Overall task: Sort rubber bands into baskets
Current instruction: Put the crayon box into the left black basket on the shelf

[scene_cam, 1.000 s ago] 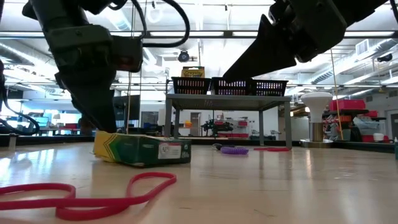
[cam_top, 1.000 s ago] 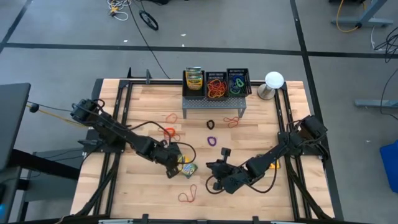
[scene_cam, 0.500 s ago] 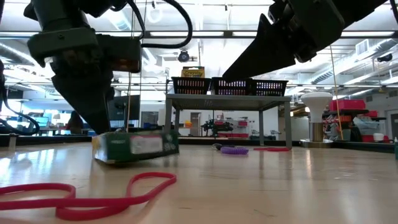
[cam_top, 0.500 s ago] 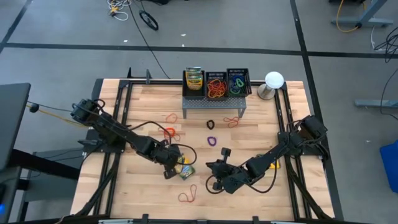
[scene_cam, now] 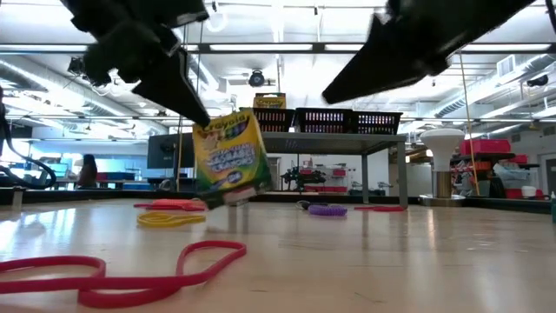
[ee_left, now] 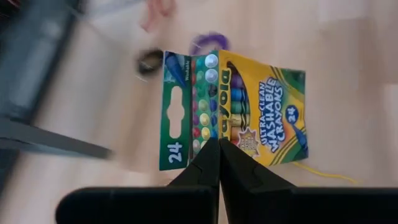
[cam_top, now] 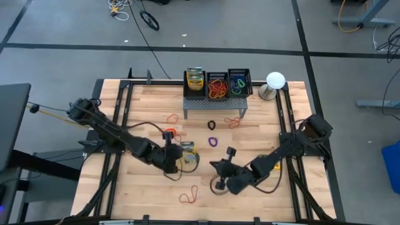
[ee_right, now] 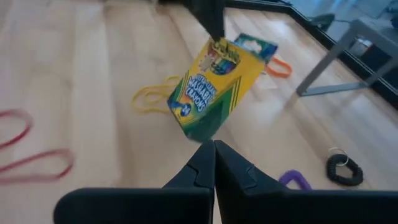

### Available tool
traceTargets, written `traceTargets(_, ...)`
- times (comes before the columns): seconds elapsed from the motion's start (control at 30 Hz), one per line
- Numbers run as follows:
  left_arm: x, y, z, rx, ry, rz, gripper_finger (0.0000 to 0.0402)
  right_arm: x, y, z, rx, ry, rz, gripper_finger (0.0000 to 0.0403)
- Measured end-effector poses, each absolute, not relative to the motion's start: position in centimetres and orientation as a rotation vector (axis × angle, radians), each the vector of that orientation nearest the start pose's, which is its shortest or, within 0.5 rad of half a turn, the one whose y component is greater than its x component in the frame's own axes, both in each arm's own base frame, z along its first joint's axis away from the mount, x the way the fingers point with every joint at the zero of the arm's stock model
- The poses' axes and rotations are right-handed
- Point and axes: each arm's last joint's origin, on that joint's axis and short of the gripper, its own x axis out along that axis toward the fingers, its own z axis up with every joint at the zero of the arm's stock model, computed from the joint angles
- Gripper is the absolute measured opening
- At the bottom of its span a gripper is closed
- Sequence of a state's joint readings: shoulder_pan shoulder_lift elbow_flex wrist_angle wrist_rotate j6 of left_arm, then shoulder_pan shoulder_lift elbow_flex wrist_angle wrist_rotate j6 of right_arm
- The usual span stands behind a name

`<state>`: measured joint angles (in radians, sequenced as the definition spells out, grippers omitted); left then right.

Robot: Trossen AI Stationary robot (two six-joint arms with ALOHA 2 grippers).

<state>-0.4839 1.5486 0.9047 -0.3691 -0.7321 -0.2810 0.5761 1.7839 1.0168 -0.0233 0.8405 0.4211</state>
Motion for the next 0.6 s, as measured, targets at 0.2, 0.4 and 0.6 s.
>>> traceTargets(0.2, 26.8, -12.9, 17.9, 0.527, 0.737, 0.448, 0.0003, 31.2, 13.2, 14.4, 0.085, 0.424, -0.338, 0.0006)
traceTargets(0.4, 27.4, -13.8, 15.6, 0.717, 0.702, 0.563, 0.0003, 31.3, 10.3, 13.6, 0.174, 0.334, -0.298, 0.0035)
traceTargets(0.6, 28.3, -14.2, 12.6, 0.870, 0.706, 0.630, 0.0003, 31.8, 9.4, 14.1, 0.157, 0.299, -0.310, 0.0094)
